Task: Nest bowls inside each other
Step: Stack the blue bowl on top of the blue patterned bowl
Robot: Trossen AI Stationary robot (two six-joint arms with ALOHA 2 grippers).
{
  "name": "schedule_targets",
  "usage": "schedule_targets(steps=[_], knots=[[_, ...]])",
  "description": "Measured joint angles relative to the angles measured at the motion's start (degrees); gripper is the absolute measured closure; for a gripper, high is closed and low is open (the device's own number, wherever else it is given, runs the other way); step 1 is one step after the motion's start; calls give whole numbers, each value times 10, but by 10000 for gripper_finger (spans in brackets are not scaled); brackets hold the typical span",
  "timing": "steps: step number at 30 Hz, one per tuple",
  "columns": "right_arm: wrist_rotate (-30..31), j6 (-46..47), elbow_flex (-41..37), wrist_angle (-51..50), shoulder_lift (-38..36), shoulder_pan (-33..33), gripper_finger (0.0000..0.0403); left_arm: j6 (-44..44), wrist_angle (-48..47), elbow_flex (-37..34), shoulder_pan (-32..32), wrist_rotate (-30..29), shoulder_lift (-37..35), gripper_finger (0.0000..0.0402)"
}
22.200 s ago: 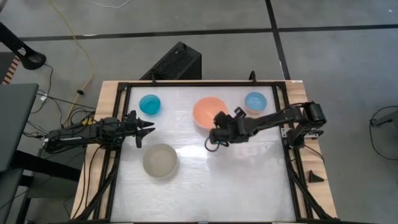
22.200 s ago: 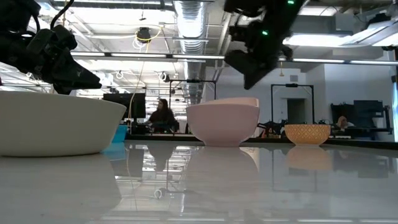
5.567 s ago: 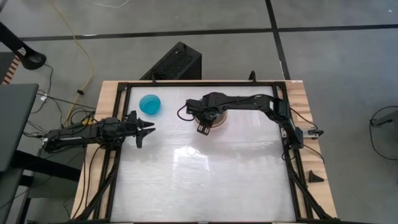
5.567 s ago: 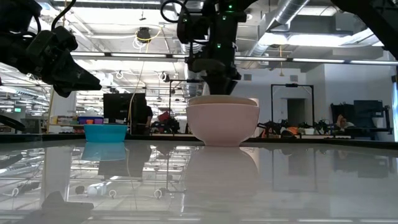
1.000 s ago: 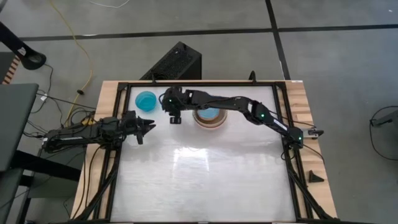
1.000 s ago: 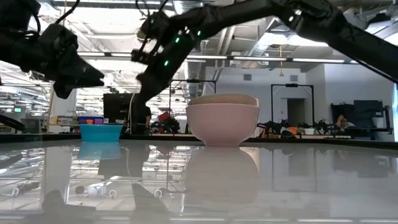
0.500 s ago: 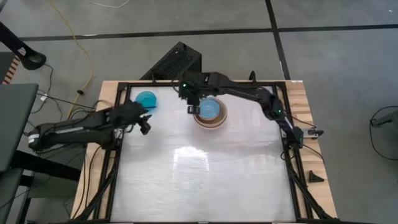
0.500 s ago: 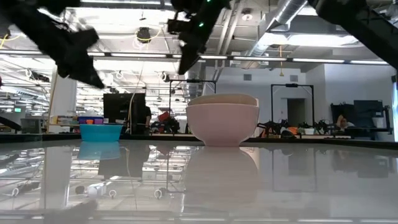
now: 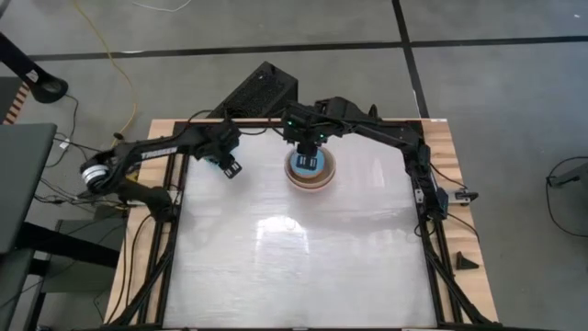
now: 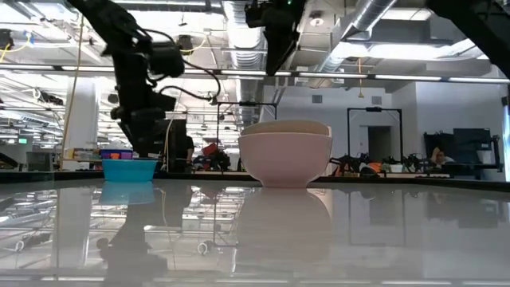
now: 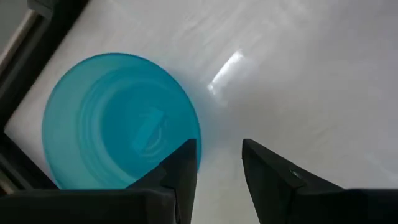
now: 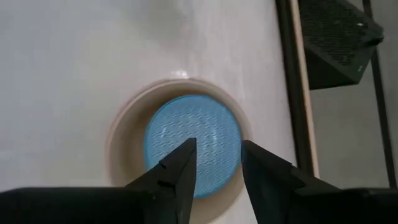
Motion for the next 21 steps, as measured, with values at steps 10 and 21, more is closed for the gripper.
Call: schedule_targets(steps=[10, 21], knots=[[4, -3, 0, -18, -6, 10, 246, 34, 0, 5, 50, -5, 72, 283], [4, -3, 0, -32, -6, 10, 246, 67, -15, 5, 43, 34, 76, 396]])
